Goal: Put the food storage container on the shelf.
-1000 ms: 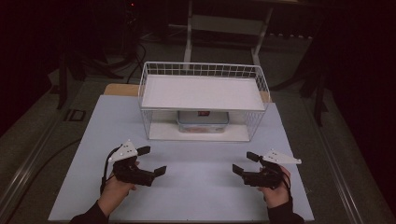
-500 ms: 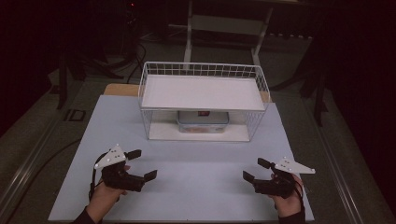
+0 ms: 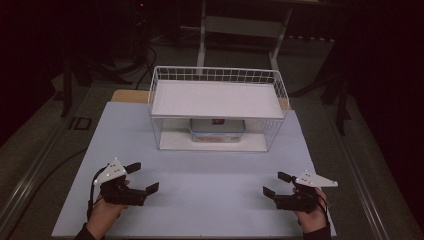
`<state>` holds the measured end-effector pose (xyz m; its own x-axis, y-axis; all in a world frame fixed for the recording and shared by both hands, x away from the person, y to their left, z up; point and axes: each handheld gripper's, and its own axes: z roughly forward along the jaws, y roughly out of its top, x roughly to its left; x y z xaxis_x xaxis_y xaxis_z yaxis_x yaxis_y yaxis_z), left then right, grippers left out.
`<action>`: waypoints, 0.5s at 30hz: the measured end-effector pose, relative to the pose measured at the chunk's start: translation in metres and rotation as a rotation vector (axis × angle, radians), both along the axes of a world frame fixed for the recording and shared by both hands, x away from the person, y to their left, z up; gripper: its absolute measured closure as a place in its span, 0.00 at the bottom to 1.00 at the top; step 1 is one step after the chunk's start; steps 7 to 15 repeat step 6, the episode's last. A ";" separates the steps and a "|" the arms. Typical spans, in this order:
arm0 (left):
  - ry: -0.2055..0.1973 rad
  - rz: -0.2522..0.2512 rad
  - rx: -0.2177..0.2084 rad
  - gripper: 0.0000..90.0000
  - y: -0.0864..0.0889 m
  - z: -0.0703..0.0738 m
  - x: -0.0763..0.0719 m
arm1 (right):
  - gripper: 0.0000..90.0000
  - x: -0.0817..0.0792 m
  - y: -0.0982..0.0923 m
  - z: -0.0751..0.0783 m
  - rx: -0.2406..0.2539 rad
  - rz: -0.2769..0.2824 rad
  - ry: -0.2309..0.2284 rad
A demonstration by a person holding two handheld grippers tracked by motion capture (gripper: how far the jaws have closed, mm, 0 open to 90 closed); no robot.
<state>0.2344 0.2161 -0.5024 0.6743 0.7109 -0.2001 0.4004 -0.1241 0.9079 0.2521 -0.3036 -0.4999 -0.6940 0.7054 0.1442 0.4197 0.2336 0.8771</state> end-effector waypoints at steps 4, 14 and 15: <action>0.006 -0.011 -0.012 0.00 -0.002 -0.001 0.001 | 0.16 0.002 0.001 -0.002 -0.002 0.012 0.010; 0.006 -0.015 -0.015 0.00 -0.003 -0.001 0.001 | 0.16 0.002 0.002 -0.003 0.001 0.013 0.012; 0.006 -0.015 -0.015 0.00 -0.003 -0.001 0.001 | 0.16 0.002 0.002 -0.003 0.001 0.013 0.012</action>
